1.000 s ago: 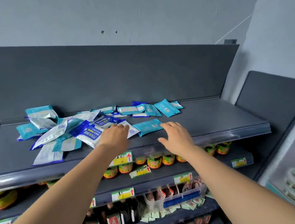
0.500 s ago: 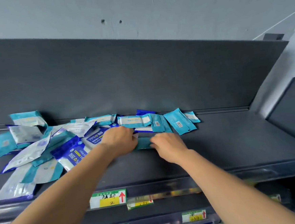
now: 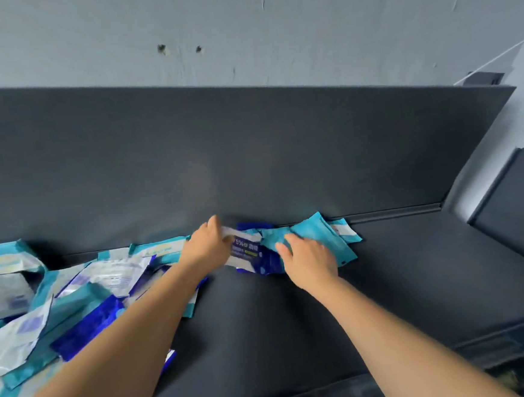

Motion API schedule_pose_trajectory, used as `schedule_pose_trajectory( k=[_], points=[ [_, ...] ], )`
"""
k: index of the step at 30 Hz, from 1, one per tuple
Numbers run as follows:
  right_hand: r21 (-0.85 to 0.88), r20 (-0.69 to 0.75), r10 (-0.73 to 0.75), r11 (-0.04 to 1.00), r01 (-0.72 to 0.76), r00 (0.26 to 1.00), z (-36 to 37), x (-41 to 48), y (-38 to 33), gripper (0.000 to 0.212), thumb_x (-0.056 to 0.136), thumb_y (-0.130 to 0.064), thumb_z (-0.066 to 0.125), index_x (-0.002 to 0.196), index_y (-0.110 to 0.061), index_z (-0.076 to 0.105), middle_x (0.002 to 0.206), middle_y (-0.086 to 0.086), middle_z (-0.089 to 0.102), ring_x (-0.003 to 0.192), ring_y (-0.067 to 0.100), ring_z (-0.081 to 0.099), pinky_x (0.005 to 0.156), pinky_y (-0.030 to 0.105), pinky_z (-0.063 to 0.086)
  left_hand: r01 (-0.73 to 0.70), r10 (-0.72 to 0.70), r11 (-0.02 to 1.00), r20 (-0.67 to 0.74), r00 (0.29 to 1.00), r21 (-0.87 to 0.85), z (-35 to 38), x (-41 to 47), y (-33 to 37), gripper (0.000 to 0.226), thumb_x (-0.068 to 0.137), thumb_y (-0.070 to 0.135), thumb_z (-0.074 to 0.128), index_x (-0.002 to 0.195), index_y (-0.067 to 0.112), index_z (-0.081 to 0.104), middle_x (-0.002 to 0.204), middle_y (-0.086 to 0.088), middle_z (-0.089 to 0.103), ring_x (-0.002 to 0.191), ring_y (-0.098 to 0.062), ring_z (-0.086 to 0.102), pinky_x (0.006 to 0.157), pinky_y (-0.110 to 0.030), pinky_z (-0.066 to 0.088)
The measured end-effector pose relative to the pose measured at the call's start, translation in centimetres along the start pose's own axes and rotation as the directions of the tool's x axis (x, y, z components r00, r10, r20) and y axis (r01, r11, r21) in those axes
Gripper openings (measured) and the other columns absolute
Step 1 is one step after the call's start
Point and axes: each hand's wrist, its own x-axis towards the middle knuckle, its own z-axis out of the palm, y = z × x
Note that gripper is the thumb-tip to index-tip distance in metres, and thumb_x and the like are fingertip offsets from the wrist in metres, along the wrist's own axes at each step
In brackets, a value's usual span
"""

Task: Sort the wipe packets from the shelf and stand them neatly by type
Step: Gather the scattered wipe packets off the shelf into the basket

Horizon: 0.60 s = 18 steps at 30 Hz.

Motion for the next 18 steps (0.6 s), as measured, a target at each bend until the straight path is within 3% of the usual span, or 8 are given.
schedule_pose_trajectory(
  k=[2,4,9,12,14,16,18],
  points=[
    [-0.046,0.096,-0.03,0.998,0.035,0.995,1.4,0.4,-0.3,0.072,0.084,-0.072,0.043,0.136,-0.022,0.043,0.136,0.003,0.051,0.124,0.028,0.044,0.096,0.04,0.04,-0.047,0.031,0.983,0.092,0.995,0.176,1.0,0.8,-0.6,0.056,0.089,0.049,0.054,0.13,0.017,0.035,0.13,-0.007,0.052,0.121,-0.029,0.049,0.099,-0.043,0.036],
    [-0.106,0.101,-0.056,0.992,0.067,0.993,2.1,1.0,-0.3,0.093,0.072,-0.078,0.054,0.143,-0.022,0.033,0.142,0.002,0.043,0.128,0.026,0.038,0.101,0.039,0.036,-0.11,0.077,0.951,0.123,0.989,0.289,1.4,1.6,-0.8,0.056,0.086,0.059,0.051,0.125,0.021,0.041,0.127,-0.004,0.054,0.121,-0.025,0.049,0.099,-0.043,0.033],
    [-0.044,0.148,-0.095,0.994,0.103,0.984,1.9,2.0,0.4,0.089,0.083,-0.056,0.063,0.151,-0.019,0.02,0.153,0.003,0.031,0.139,0.025,0.026,0.111,0.038,0.028,-0.137,0.084,0.902,0.146,0.986,0.409,0.4,3.1,-0.2,0.062,0.071,0.076,0.056,0.102,0.023,0.057,0.105,0.002,0.056,0.103,-0.021,0.05,0.088,-0.038,0.033],
    [-0.078,0.143,-0.126,0.987,0.138,0.982,1.6,1.8,0.9,0.072,0.091,-0.029,0.062,0.149,-0.015,0.022,0.151,0.005,0.035,0.137,0.025,0.031,0.11,0.036,0.03,-0.146,0.103,0.971,0.223,0.969,0.188,0.5,3.2,0.0,0.053,0.074,0.059,0.067,0.104,0.017,0.056,0.102,0.001,0.056,0.089,-0.019,0.049,0.077,-0.031,0.036],
    [-0.134,0.08,-0.134,0.981,0.144,0.988,1.7,1.4,1.1,0.057,0.09,-0.009,0.058,0.141,-0.013,0.035,0.14,0.006,0.048,0.127,0.025,0.042,0.103,0.034,0.039,-0.11,0.101,0.994,0.231,0.968,0.027,0.6,3.2,-0.1,0.049,0.077,0.044,0.071,0.111,0.013,0.058,0.102,-0.002,0.058,0.09,-0.021,0.053,0.075,-0.03,0.042],
    [-0.102,-0.017,-0.056,0.993,0.054,0.998,1.7,1.0,1.0,0.04,0.089,-0.003,0.051,0.127,-0.015,0.049,0.123,0.007,0.06,0.114,0.027,0.052,0.088,0.032,0.043,-0.037,0.069,0.988,0.212,0.975,-0.149,0.4,3.2,-0.4,0.037,0.079,0.033,0.072,0.106,0.008,0.063,0.1,-0.008,0.064,0.088,-0.024,0.058,0.075,-0.031,0.045],
    [0.006,-0.108,0.065,0.998,-0.065,0.992,1.5,0.6,0.6,0.032,0.091,-0.005,0.047,0.12,-0.015,0.056,0.11,0.01,0.066,0.104,0.03,0.057,0.078,0.034,0.043,0.014,0.041,0.958,0.187,0.982,-0.288,0.0,2.8,-0.8,0.022,0.081,0.026,0.071,0.089,0.008,0.063,0.087,-0.01,0.064,0.077,-0.024,0.057,0.065,-0.031,0.043]
  ],
)
